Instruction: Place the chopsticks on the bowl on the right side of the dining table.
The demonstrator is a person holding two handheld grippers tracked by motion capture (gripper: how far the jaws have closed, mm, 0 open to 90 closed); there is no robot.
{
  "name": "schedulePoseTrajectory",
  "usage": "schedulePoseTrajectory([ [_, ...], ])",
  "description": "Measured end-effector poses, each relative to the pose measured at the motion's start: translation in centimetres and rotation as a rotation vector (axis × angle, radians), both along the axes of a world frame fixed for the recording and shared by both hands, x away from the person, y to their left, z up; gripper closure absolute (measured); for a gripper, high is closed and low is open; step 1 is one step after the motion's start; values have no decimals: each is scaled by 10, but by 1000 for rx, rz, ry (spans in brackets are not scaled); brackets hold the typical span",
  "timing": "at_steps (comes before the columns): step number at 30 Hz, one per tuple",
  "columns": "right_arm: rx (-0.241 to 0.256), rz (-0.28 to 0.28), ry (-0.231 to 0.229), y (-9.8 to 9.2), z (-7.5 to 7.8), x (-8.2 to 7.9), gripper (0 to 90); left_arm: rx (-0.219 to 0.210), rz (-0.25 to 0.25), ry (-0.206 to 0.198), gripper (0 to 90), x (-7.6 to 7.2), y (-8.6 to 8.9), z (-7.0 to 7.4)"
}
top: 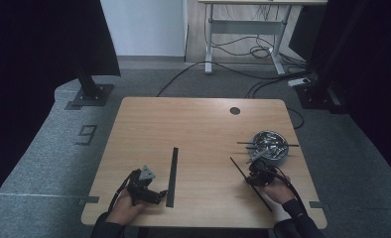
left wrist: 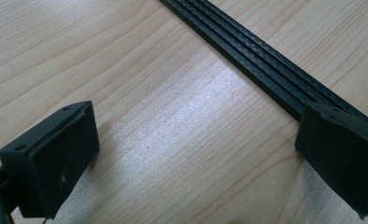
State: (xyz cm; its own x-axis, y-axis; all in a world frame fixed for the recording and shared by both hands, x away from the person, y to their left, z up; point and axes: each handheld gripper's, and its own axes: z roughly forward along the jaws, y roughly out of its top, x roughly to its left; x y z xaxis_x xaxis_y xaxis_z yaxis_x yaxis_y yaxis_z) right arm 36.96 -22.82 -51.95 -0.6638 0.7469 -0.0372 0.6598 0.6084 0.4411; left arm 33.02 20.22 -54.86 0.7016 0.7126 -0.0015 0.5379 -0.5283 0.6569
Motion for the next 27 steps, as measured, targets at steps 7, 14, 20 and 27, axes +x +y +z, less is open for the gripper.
schedulePoseTrajectory([
  [7, -44, -40, 100, -2, 5, 6, 490, 1, 0, 1, 0, 0, 0, 0],
  [14, -98, -10, 177, 10, 5, 15, 615, 1, -1, 1, 0, 0, 0, 0],
  [20, -159, 32, 222, 20, 8, 21, 682, 0, -1, 1, 0, 0, 0, 0],
  [27, -187, 41, 277, 23, 8, 28, 697, 0, 0, 1, 0, 0, 0, 0],
])
